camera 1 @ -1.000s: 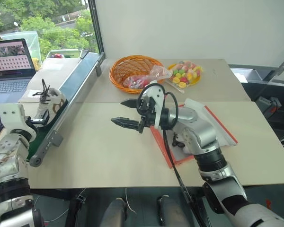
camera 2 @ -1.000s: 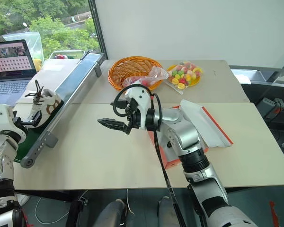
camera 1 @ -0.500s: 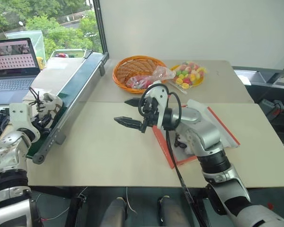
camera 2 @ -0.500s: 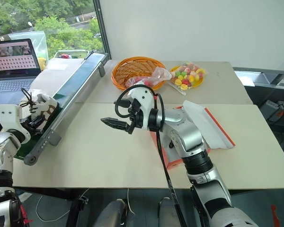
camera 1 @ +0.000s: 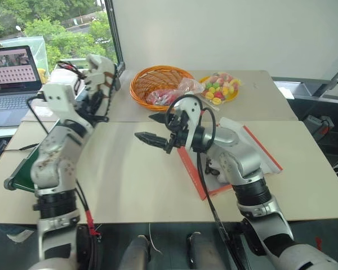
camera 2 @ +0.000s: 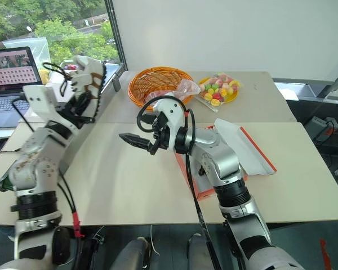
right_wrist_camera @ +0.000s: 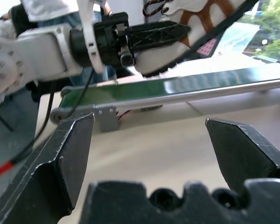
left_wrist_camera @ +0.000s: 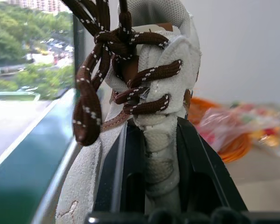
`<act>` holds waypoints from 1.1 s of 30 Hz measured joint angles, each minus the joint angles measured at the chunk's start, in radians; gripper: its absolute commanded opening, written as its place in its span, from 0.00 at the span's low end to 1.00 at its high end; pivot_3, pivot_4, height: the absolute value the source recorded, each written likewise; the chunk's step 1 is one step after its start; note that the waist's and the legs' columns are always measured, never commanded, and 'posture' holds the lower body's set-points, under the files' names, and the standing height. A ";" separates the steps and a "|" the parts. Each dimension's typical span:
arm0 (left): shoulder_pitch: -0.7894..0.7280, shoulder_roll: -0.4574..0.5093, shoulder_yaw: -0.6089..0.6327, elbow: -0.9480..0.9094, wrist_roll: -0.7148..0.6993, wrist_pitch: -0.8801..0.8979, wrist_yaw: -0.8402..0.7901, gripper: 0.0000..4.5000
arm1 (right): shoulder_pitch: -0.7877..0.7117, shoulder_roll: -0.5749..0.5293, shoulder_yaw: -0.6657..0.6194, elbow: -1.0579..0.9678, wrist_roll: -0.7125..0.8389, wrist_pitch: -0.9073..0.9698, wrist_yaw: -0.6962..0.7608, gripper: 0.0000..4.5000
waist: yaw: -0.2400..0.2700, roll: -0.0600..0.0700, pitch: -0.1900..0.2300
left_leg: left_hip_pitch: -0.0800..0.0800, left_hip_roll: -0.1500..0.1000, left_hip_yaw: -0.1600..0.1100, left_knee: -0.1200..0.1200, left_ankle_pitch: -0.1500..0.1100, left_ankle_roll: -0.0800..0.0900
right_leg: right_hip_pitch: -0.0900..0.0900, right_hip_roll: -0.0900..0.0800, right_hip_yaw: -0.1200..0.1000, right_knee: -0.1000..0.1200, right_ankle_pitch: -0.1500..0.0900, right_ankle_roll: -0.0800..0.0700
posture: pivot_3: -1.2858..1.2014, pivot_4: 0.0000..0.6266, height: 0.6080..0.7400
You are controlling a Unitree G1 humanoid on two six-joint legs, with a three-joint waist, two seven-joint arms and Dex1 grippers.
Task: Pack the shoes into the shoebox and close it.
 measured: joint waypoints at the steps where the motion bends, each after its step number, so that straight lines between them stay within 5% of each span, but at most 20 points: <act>1: 0.001 -0.032 -0.016 -0.018 -0.008 0.013 0.020 0.18 | -0.004 0.002 -0.006 0.005 -0.001 0.000 -0.011 1.00 | -0.001 0.000 0.000 | 0.000 0.000 0.000 0.000 0.000 0.000 | 0.000 0.000 0.000 0.000 0.000 0.000 | 0.52 0.24 1.00; 14: 0.057 -0.303 -0.154 -0.240 -0.066 0.130 0.223 0.18 | -0.039 0.076 -0.121 0.023 0.042 0.017 -0.128 1.00 | -0.002 0.000 0.000 | 0.000 0.000 0.000 0.000 0.000 0.000 | 0.000 0.001 0.001 0.000 0.000 0.000 | 0.52 0.24 1.00; 33: 0.217 -0.317 -0.177 -0.485 -0.153 0.234 0.323 0.18 | -0.099 0.112 -0.185 0.138 0.120 0.047 -0.143 1.00 | 0.000 0.000 0.000 | 0.000 0.002 0.001 0.001 0.000 0.000 | 0.002 0.004 0.002 -0.002 0.000 -0.001 | 0.52 0.24 1.00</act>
